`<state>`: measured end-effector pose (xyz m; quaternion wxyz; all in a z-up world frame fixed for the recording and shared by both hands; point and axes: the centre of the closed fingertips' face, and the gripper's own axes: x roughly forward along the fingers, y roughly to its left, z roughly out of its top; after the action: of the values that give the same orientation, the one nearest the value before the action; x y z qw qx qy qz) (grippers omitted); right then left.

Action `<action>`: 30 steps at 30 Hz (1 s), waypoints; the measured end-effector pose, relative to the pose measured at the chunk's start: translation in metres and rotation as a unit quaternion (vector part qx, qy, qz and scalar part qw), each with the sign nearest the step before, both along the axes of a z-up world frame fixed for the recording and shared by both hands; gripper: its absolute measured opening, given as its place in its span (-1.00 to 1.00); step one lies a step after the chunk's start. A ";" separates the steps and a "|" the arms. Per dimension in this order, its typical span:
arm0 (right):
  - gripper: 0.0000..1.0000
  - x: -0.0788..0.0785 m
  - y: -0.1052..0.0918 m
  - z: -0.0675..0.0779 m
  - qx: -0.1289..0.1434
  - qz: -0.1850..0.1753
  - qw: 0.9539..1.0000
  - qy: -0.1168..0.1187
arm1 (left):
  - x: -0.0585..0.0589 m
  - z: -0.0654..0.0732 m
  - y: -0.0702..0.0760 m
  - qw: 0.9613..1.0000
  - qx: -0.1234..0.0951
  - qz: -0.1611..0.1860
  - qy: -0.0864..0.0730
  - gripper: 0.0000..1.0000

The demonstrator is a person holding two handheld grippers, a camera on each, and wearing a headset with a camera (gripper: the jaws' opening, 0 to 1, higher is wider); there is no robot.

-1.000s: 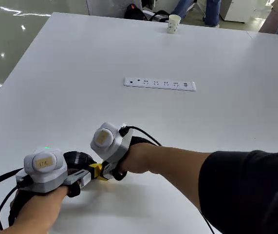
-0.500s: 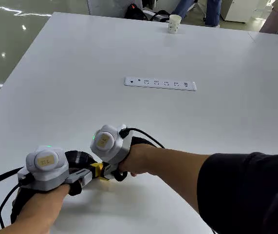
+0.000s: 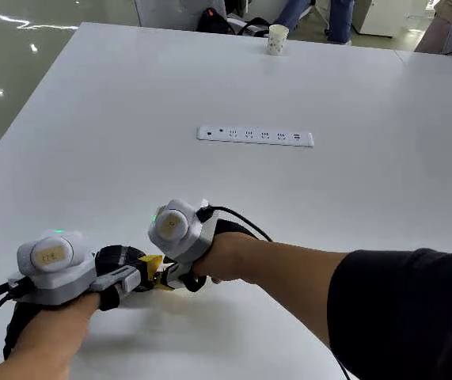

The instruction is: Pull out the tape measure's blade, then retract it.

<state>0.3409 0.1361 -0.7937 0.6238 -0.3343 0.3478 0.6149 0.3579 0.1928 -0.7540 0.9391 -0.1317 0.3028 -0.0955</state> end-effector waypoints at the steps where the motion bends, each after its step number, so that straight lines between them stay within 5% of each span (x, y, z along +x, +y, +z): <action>1: -0.57 0.000 -0.002 0.001 0.000 -0.002 1.000 0.000 | 0.000 0.002 0.000 1.000 -0.001 -0.001 -0.002 0.52; 6: -0.47 0.000 -0.014 0.006 0.018 -0.032 0.999 0.003 | 0.001 0.005 -0.004 1.000 -0.007 -0.025 -0.011 0.98; 11: -0.44 -0.002 -0.030 0.010 0.039 -0.058 0.998 0.008 | -0.009 0.003 -0.013 0.996 0.013 -0.083 -0.009 0.98; 18: -0.35 0.000 -0.051 0.021 0.071 -0.098 0.993 0.010 | -0.026 0.001 -0.022 0.988 0.025 -0.155 -0.002 0.98; 21: -0.31 0.001 -0.061 0.027 0.082 -0.110 0.991 0.009 | -0.034 -0.002 -0.022 0.982 0.037 -0.186 0.014 0.98; 30: -0.10 0.000 -0.107 0.039 0.108 -0.160 0.981 0.018 | -0.044 0.007 -0.017 0.968 0.074 -0.242 -0.006 0.98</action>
<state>0.3407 0.0294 -0.7548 0.7399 -0.1940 0.3395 0.5474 0.3142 0.1755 -0.7469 0.8971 0.0154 0.3259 -0.2979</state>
